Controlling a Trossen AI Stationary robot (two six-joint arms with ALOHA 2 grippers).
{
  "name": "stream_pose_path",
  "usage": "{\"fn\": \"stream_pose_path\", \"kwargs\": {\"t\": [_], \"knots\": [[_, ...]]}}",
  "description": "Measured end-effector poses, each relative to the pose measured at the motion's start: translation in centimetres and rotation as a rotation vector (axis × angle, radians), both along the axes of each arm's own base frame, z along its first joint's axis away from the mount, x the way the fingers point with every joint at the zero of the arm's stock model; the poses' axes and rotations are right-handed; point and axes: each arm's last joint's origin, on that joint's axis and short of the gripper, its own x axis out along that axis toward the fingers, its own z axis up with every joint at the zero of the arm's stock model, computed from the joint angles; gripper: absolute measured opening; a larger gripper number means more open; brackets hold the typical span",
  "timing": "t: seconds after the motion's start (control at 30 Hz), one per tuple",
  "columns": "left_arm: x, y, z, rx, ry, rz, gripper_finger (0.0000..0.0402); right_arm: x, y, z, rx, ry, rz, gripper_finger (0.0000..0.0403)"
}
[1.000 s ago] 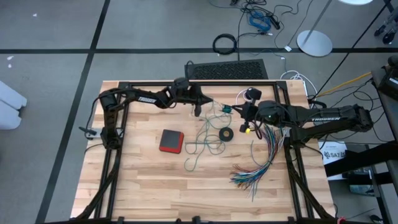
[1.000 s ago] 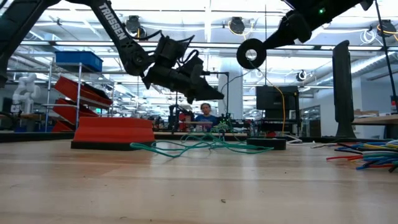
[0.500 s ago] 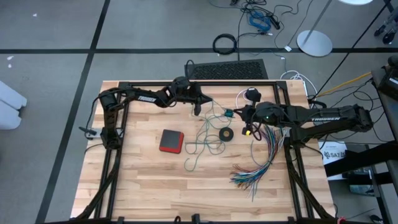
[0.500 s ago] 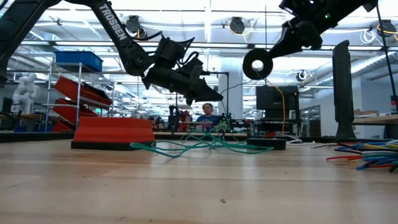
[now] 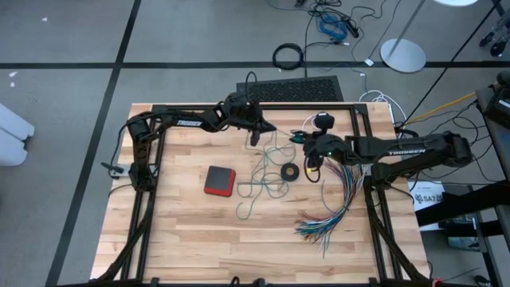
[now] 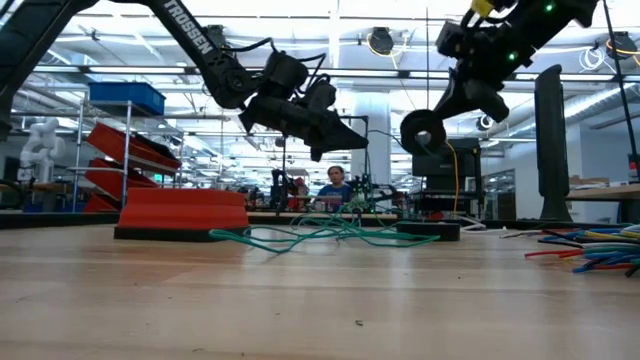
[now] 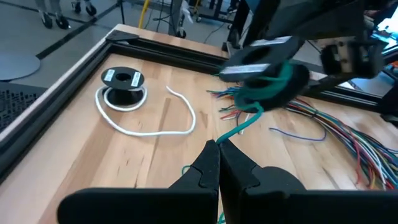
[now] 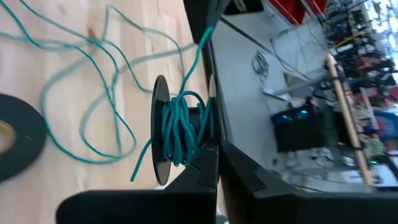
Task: Coiling cords
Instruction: Coil the green wire cable on the spool
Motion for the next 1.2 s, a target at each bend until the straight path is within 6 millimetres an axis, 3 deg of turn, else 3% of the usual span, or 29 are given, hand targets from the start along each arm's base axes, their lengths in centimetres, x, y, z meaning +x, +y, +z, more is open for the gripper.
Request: {"fn": "stream_pose_path", "kwargs": {"t": [0.37,0.7,1.2], "knots": [[1.0,-1.2,0.9,-0.029,-0.027,-0.071,0.0000,1.5,-0.4,-1.3,-0.093,0.064,-0.058,0.0000],[2.4,-3.0,2.1,-0.027,-0.062,-0.108,0.0000,3.6,-1.0,-1.8,-0.106,-0.055,-0.114,0.0000],[3.1,-4.0,2.4,-0.064,-0.068,0.024,0.0000,5.0,-1.9,-1.6,-0.013,-0.363,-0.263,0.0000]]}}
